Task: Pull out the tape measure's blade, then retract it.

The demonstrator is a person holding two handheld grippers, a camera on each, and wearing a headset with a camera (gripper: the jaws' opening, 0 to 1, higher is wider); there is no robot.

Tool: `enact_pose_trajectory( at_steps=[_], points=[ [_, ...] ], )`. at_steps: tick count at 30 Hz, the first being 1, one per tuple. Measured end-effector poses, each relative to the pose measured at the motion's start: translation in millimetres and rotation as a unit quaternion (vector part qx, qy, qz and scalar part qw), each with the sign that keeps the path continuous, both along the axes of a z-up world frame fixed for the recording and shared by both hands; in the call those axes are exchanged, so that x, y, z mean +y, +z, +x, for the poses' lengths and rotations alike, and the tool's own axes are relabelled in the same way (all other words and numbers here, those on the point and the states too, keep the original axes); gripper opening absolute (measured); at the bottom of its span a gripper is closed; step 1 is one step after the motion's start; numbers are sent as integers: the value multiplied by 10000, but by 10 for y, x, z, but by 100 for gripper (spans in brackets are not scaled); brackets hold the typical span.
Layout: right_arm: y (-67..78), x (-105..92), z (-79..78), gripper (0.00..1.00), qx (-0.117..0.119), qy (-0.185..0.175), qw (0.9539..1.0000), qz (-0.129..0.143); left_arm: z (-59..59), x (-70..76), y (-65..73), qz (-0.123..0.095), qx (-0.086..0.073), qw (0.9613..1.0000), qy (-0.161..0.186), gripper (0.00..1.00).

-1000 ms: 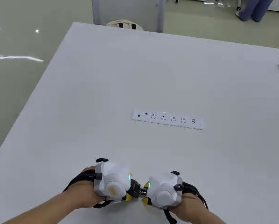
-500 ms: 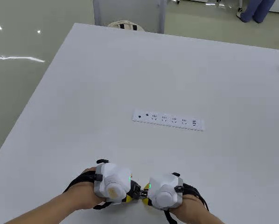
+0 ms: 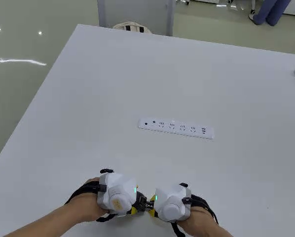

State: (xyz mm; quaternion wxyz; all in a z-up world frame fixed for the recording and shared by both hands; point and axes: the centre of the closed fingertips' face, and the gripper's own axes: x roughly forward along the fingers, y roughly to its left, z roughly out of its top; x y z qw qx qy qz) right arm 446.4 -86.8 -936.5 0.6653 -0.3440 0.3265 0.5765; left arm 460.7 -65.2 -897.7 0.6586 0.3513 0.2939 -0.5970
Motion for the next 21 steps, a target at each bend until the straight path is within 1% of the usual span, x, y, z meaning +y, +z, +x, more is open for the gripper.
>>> enact_pose_trajectory(
  at_steps=[9, 10, 17, 19, 21],
  points=[
    [-21, -2, 6, 16, -18, 6, 10000, 10, 0, 1, -7, 1, -6, 10000, 4, 35],
    [-3, -3, 1, 15, -47, 2, 10000, 6, 0, 0, -7, 9, 0, 10000, 3, 35],
    [-17, -8, 7, 15, -77, 15, 10000, 21, -4, 3, -3, 38, -36, 10000, -40, 34],
    [-5, -9, 25, 15, -138, 5, 9999, 24, 6, 10, -3, 35, -35, 10000, -11, 34],
    [-4, -15, 35, 15, -137, -41, 9999, 49, 23, 17, -14, 14, -14, 10000, 27, 34]
  ],
)
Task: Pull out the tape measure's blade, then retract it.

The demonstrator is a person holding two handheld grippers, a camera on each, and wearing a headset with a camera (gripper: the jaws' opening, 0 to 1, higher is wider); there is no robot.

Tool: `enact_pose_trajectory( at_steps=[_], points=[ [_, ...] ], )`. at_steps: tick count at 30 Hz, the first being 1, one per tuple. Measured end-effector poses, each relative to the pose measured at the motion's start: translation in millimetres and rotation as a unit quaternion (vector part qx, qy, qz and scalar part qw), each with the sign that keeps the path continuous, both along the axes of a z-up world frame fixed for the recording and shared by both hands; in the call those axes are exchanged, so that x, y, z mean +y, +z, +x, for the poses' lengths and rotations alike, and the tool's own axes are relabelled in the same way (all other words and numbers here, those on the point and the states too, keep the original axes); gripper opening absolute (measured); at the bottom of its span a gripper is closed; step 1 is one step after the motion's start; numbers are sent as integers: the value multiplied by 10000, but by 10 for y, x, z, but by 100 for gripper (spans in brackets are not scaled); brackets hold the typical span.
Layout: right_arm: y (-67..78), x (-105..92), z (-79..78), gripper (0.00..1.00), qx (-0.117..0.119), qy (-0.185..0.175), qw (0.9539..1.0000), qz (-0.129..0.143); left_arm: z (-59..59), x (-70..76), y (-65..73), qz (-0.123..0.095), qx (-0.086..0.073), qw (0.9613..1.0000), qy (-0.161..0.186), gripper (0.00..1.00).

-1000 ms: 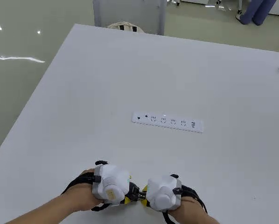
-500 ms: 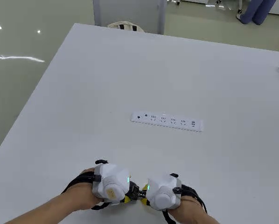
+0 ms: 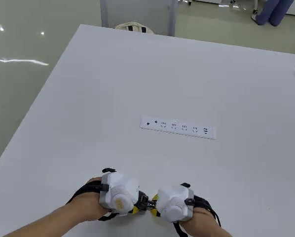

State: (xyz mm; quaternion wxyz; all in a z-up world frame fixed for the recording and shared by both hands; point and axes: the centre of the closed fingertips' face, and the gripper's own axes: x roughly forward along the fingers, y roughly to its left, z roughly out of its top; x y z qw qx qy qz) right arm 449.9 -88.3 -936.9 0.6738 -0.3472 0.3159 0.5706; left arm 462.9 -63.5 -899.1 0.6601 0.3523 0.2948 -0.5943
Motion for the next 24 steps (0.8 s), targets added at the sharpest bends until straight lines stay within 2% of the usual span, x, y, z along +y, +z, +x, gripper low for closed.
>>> enact_pose_trajectory(
  at_steps=[24],
  points=[
    [15, -44, -14, 13, 24, -8, 10000, -34, -16, -2, -1, 111, -93, 9997, -179, 32]
  ],
)
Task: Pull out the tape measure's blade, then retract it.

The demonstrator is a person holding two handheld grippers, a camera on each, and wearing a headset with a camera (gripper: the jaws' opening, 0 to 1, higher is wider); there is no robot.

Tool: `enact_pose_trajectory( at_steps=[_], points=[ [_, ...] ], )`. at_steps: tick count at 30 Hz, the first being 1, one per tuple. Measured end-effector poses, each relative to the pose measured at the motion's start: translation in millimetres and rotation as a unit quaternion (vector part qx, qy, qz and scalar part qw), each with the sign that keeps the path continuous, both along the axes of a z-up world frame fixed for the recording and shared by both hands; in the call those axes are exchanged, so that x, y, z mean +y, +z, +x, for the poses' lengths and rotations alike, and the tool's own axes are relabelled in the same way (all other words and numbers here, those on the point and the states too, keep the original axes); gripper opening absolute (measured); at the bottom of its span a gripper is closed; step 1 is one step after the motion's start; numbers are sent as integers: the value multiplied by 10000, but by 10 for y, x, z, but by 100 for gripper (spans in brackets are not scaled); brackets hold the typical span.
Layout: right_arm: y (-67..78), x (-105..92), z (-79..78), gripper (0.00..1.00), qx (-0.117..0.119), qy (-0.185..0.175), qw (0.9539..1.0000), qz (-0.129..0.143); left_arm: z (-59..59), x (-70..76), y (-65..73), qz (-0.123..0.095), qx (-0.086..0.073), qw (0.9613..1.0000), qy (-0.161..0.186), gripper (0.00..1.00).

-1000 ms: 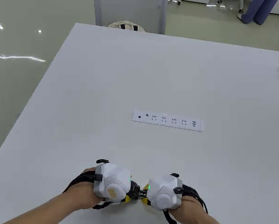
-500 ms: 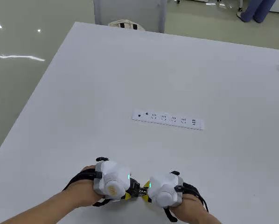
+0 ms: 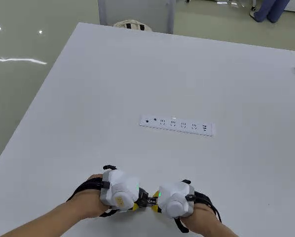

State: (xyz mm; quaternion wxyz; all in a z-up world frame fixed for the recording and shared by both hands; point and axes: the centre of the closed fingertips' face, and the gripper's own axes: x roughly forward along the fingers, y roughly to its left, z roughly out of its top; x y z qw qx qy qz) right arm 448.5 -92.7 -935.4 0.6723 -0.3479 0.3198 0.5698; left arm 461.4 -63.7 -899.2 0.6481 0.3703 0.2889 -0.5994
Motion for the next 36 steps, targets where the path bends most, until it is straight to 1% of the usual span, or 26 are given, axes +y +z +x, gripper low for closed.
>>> enact_pose_trajectory(
  at_steps=[4, 8, 13, 21, 36],
  points=[
    [-20, -23, 4, 13, -5, -6, 10000, -1, 2, -1, 2, -1, 1, 10000, -6, 32],
    [-1, -37, -3, 13, 15, -26, 10000, 0, 3, 2, -2, 4, 3, 10000, -11, 32],
    [-22, -77, 2, 13, 41, -66, 10000, -10, 0, 2, 12, 25, 4, 10000, -28, 32],
    [-18, -130, -11, 13, 63, -107, 9999, 1, 2, 1, -11, 47, -11, 10000, -32, 32],
    [-15, -237, -33, 13, 122, -195, 9997, 7, 0, -2, -4, 88, -9, 10000, -35, 32]
  ],
)
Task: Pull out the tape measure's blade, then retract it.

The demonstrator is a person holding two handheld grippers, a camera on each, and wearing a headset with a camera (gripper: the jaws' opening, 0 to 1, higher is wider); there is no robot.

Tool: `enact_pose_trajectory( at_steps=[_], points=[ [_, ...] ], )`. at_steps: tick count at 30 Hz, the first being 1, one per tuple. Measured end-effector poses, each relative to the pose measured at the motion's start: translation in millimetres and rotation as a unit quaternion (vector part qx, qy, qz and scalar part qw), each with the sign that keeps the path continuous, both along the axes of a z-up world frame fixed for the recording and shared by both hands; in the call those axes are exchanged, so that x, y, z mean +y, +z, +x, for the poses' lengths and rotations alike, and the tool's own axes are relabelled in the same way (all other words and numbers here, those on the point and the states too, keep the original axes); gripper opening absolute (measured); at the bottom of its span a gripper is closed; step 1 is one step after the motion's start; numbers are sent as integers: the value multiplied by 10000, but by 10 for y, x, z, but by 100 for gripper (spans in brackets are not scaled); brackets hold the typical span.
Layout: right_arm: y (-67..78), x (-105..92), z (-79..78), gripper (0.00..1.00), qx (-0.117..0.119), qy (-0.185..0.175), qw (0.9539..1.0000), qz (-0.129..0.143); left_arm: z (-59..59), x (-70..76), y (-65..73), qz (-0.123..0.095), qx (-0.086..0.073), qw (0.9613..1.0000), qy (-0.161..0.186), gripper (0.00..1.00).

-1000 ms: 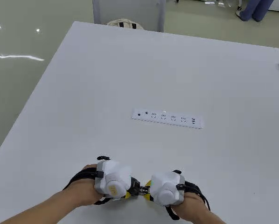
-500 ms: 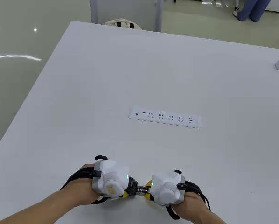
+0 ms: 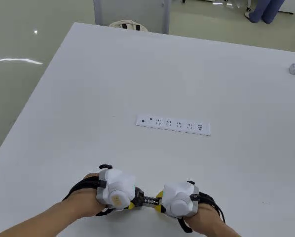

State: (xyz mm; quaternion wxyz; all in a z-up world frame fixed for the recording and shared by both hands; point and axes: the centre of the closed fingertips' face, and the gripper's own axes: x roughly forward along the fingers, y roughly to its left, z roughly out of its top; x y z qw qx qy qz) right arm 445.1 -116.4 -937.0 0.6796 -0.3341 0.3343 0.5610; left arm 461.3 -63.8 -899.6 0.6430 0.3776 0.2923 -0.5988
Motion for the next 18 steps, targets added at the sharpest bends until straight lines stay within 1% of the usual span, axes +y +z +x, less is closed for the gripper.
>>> enact_pose_trajectory(
  at_steps=[18],
  points=[
    [6, -208, -22, 13, 7, -111, 9999, -28, 11, 1, -13, 27, 4, 10000, 36, 32]
  ],
)
